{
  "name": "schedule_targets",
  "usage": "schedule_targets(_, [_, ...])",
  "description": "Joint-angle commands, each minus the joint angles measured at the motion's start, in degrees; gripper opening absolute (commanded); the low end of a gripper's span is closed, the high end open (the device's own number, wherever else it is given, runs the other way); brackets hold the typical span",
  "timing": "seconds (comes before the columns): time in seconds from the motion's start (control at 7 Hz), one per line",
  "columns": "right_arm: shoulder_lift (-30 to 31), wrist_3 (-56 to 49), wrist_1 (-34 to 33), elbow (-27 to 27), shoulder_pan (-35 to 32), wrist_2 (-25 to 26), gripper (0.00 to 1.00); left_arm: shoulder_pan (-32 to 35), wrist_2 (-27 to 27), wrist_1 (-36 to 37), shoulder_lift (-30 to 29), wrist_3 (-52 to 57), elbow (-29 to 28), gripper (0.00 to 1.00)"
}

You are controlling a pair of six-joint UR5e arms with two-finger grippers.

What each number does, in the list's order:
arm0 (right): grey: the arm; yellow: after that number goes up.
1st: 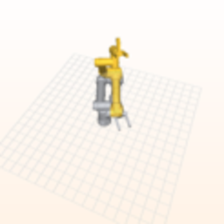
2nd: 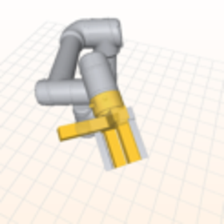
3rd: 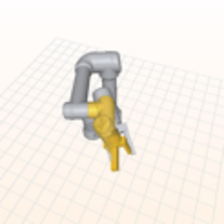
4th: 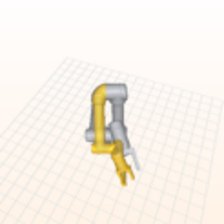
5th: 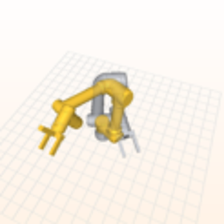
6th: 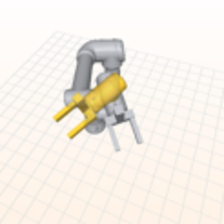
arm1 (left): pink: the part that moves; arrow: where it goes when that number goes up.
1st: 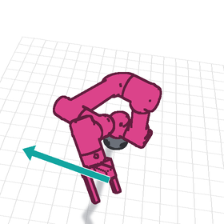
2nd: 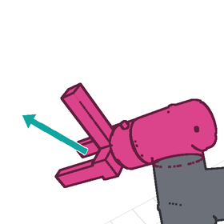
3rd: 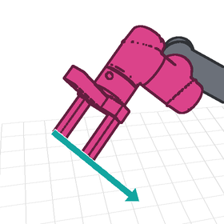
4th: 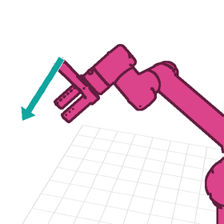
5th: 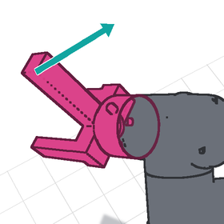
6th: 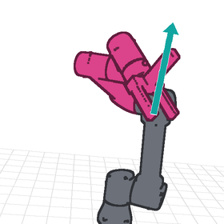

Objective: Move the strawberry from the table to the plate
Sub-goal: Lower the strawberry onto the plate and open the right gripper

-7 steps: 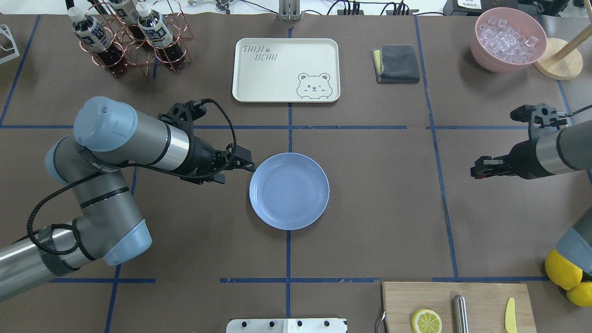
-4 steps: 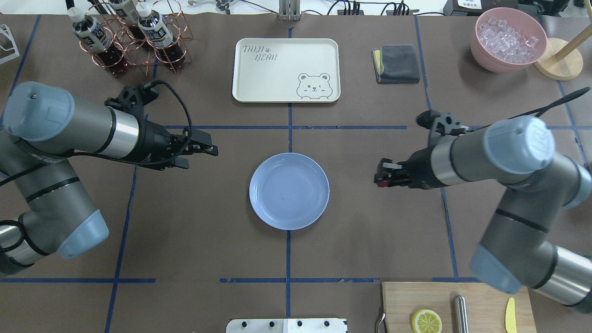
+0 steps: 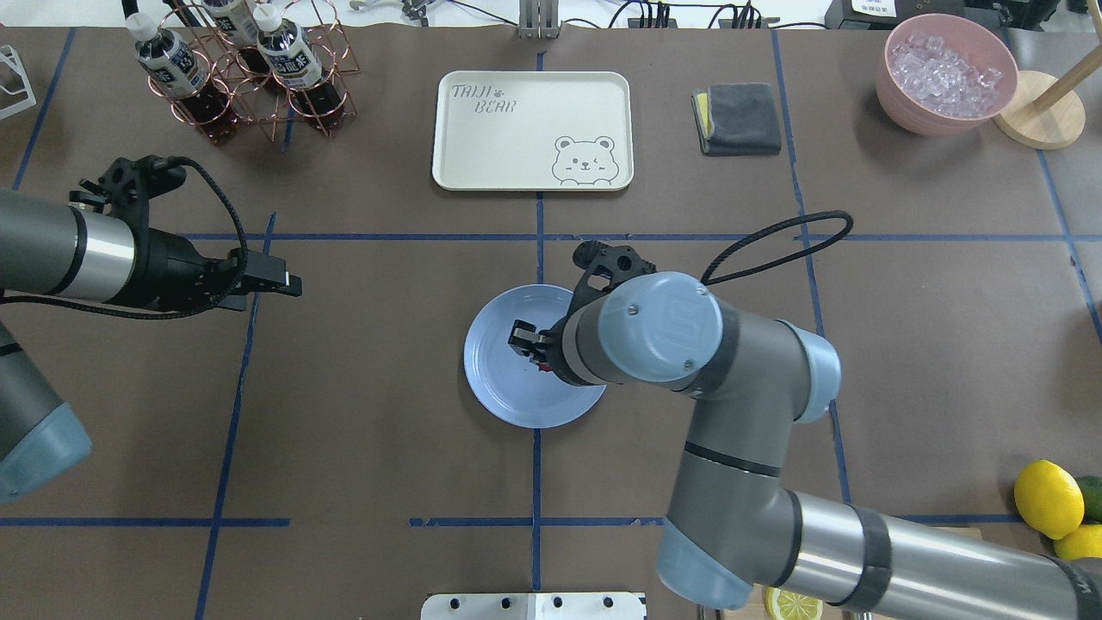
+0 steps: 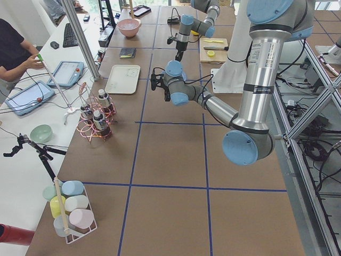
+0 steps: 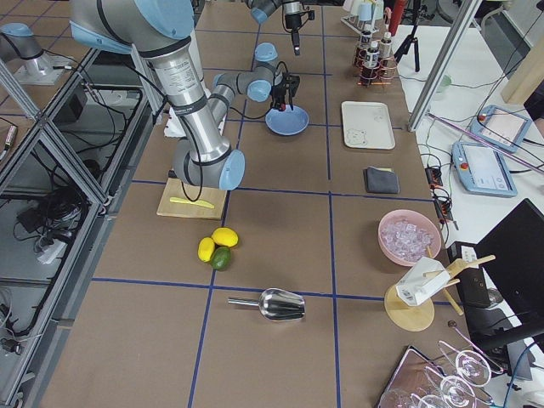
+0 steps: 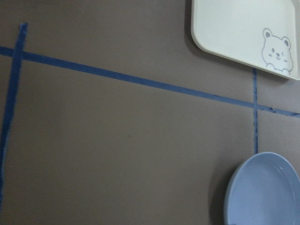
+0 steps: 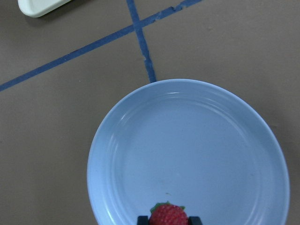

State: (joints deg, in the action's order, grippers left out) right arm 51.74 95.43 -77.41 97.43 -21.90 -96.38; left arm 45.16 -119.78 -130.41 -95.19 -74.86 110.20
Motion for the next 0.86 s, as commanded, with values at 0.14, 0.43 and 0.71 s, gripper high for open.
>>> schedule_targets(0.14, [-1.64,0.20,-0.03,-5.75,0.28,2.77,0.00,0.37,-0.01,-0.02,0.01,0.50,-0.33,0.91])
schedule_targets(0.43, [-1.64,0.29,0.59,-6.28,0.28,2.86,0.00,0.28,0.08,-0.02,-0.17,0.42,-0.51,0.92])
schedule_targets(0.71, [-1.64,0.29,2.08,-7.69,0.28,2.86,0.00,0.28,0.08,-0.02,-0.17,0.42,-0.60,0.92])
